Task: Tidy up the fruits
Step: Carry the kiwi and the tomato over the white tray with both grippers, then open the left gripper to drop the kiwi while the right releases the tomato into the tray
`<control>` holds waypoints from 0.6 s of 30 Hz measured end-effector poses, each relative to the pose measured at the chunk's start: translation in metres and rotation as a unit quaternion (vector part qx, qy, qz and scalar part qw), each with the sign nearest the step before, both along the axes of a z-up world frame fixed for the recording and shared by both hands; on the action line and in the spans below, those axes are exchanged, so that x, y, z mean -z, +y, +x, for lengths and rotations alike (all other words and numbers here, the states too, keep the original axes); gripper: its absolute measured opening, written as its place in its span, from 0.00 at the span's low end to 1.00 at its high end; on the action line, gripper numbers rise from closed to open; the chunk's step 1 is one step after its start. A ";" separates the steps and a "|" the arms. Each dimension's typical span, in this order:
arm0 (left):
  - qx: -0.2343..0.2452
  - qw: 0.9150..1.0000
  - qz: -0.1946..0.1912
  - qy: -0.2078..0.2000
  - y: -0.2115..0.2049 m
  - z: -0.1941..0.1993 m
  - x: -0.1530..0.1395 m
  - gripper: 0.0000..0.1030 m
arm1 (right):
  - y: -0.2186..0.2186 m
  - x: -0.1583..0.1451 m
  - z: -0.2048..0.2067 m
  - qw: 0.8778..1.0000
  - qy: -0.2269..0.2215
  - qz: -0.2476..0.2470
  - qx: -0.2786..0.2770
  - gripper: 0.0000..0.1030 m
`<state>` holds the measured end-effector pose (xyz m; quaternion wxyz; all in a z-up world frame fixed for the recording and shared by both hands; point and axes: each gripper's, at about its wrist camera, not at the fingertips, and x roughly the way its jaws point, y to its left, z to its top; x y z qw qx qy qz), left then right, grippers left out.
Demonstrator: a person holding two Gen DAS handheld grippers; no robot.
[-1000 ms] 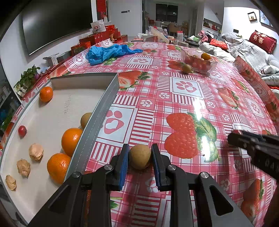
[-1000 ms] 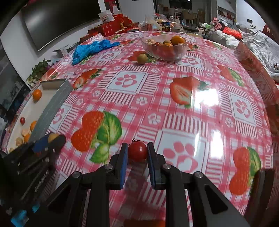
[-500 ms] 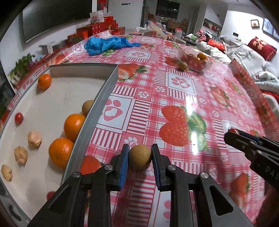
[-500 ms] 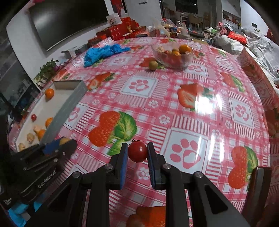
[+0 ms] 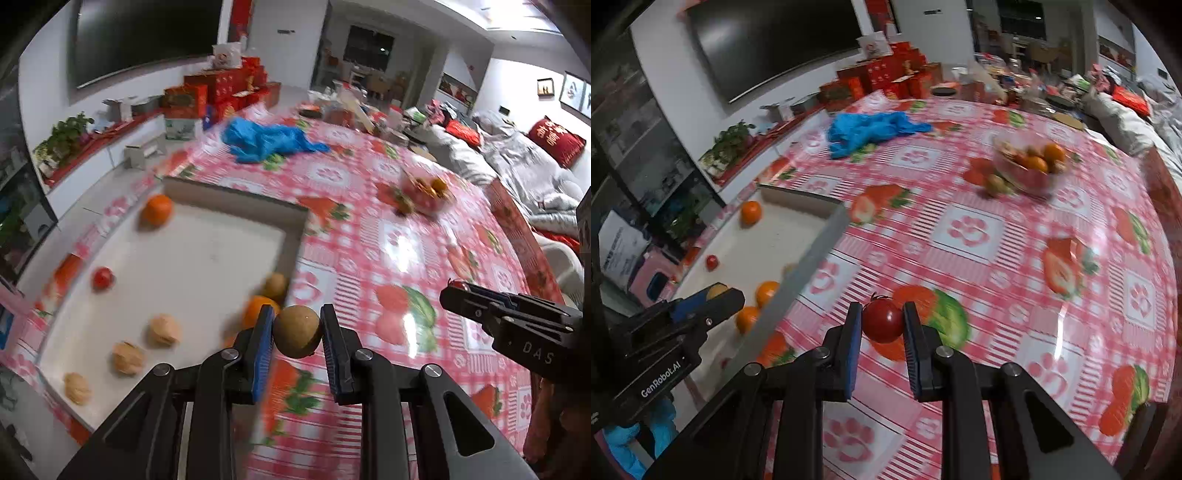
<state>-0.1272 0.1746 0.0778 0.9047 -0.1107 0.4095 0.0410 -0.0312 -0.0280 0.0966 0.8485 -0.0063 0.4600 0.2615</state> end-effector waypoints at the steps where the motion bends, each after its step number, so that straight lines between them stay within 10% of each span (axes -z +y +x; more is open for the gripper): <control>1: -0.005 1.000 0.002 -0.002 0.005 0.001 -0.002 0.26 | 0.009 -0.002 0.001 1.000 0.000 0.001 -0.008 0.23; 18: -0.072 0.996 0.037 0.035 0.079 0.003 0.018 0.26 | 0.120 0.003 0.003 0.994 0.037 0.003 -0.106 0.23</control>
